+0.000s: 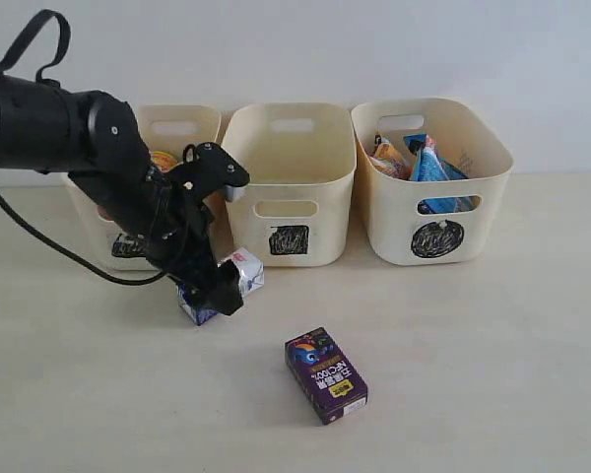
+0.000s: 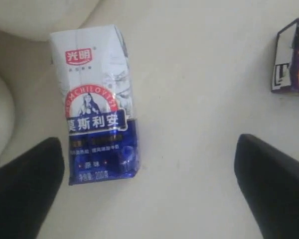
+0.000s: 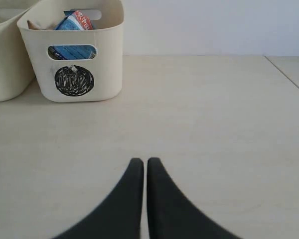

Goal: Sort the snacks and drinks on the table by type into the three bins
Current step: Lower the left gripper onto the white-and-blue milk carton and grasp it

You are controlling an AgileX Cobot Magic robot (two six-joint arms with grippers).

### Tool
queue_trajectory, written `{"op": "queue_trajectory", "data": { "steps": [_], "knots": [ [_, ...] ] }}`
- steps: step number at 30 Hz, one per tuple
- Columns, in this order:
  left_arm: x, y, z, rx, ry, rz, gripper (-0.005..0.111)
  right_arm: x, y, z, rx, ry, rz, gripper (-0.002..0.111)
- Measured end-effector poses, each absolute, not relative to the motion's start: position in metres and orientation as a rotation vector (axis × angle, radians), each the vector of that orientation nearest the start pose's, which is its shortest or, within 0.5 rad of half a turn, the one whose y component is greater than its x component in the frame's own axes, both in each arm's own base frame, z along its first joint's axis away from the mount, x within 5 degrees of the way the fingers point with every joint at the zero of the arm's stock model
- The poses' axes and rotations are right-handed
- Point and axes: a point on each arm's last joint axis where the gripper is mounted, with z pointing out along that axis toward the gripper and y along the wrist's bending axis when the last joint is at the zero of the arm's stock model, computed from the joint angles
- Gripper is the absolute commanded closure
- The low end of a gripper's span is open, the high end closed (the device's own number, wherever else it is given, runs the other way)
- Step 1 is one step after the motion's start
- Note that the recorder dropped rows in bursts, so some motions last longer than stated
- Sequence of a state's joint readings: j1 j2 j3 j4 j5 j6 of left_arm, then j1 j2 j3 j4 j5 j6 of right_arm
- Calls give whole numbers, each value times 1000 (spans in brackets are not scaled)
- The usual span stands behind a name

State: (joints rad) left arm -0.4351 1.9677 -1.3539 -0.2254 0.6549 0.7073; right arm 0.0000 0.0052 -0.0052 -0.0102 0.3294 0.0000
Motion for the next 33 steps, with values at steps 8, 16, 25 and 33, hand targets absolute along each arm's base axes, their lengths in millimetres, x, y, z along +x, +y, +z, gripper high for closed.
{"op": "queue_trajectory", "data": {
  "steps": [8,16,25,33],
  "knots": [
    [379,-187,153,1248,2361,-122,27,54,0,185,-6,1813,-10,108],
    [383,-188,138,1240,2359,-108,45,54,0,185,-6,1813,-10,108],
    [388,-189,125,1209,2359,-96,80,54,0,185,-6,1813,-10,108],
    [388,-189,125,1196,2369,-101,103,54,0,185,-6,1813,-10,108]
  ]
}}
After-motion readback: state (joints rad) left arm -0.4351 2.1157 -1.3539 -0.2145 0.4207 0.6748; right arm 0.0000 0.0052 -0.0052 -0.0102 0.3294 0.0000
